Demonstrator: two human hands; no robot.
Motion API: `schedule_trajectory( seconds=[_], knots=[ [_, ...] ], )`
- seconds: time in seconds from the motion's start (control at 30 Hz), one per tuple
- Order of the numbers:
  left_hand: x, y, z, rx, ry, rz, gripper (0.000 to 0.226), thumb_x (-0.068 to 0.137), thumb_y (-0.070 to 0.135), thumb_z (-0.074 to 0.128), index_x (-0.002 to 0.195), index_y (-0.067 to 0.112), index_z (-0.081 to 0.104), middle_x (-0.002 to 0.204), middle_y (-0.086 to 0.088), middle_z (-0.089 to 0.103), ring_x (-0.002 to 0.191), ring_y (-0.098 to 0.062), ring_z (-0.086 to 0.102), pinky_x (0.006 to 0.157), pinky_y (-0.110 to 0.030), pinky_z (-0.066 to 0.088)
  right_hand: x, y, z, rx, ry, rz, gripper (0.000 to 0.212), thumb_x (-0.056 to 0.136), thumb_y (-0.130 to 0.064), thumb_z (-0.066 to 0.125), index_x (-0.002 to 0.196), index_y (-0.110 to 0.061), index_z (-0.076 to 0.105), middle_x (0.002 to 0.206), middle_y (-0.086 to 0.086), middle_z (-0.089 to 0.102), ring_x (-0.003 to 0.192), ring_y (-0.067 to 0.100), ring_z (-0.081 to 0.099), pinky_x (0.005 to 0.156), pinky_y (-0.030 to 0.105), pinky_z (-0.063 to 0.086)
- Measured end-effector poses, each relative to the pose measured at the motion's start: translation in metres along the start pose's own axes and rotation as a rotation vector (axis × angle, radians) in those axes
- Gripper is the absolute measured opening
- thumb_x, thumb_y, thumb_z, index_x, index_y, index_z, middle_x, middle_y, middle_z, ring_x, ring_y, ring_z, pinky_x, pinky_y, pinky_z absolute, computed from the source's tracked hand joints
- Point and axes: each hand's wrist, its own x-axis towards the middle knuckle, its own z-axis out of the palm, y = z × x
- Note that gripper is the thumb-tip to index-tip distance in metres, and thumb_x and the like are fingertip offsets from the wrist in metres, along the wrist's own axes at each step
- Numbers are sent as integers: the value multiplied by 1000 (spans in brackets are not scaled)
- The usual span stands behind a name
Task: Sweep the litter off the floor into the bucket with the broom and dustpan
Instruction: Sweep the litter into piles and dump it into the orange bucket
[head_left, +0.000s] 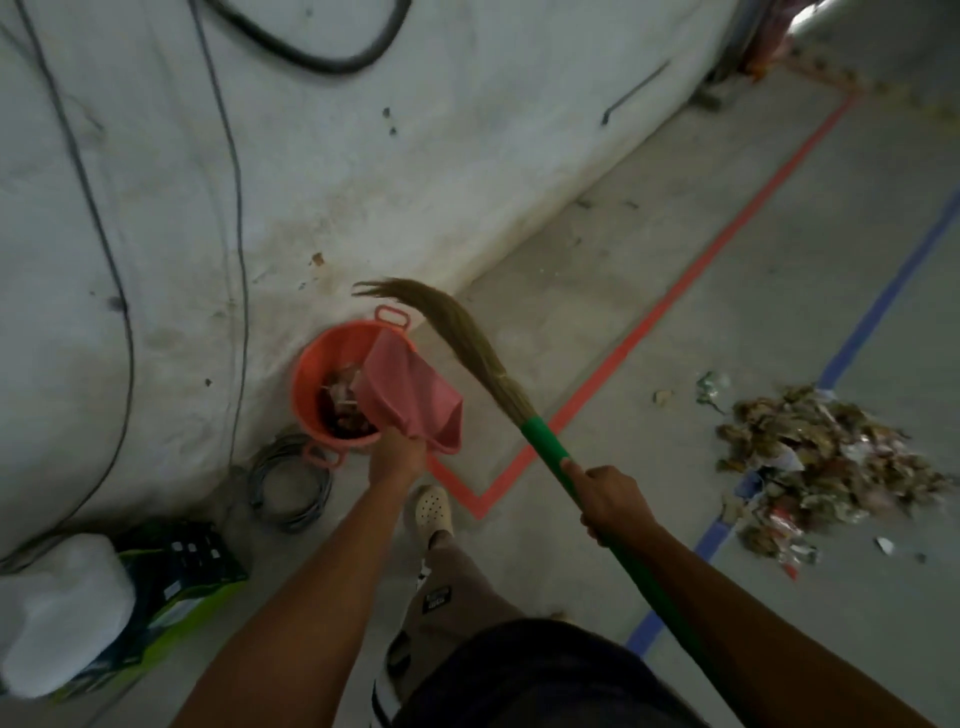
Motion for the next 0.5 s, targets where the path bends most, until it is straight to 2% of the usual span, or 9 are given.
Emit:
schedule_trajectory(
  seconds=[0.13, 0.23, 0.4, 0.5],
  knots=[
    [-28, 31, 44, -13, -24, 117, 41, 96, 35, 54, 116, 0, 61, 113, -26, 67, 100, -43, 66, 86, -51, 56, -31, 60, -33, 119, 75, 74, 57, 100, -60, 43, 88, -8, 64, 71, 11, 68, 50, 21, 63, 48, 29, 55],
    [-43, 68, 85, -38, -58, 228, 45, 90, 45, 53, 109, 5, 61, 107, -24, 69, 93, -44, 69, 82, -56, 58, -53, 100, -64, 247, 159, 146, 57, 100, -61, 43, 88, -9, 64, 71, 12, 68, 53, 23, 64, 50, 30, 56],
    [-63, 140, 171, -12, -166, 468, 68, 70, 63, 41, 93, 3, 64, 91, -26, 70, 82, -43, 70, 73, -54, 59, -84, 166, -117, 481, 327, 228, 56, 101, -57, 43, 87, -6, 63, 69, 11, 65, 52, 21, 61, 50, 30, 53],
    [-108, 183, 215, 32, -257, 549, 61, 77, 63, 43, 82, 5, 61, 82, -25, 69, 72, -40, 69, 66, -50, 59, -94, 206, -141, 603, 421, 301, 57, 100, -59, 45, 94, -5, 64, 72, 12, 67, 53, 21, 62, 50, 30, 52]
  ],
)
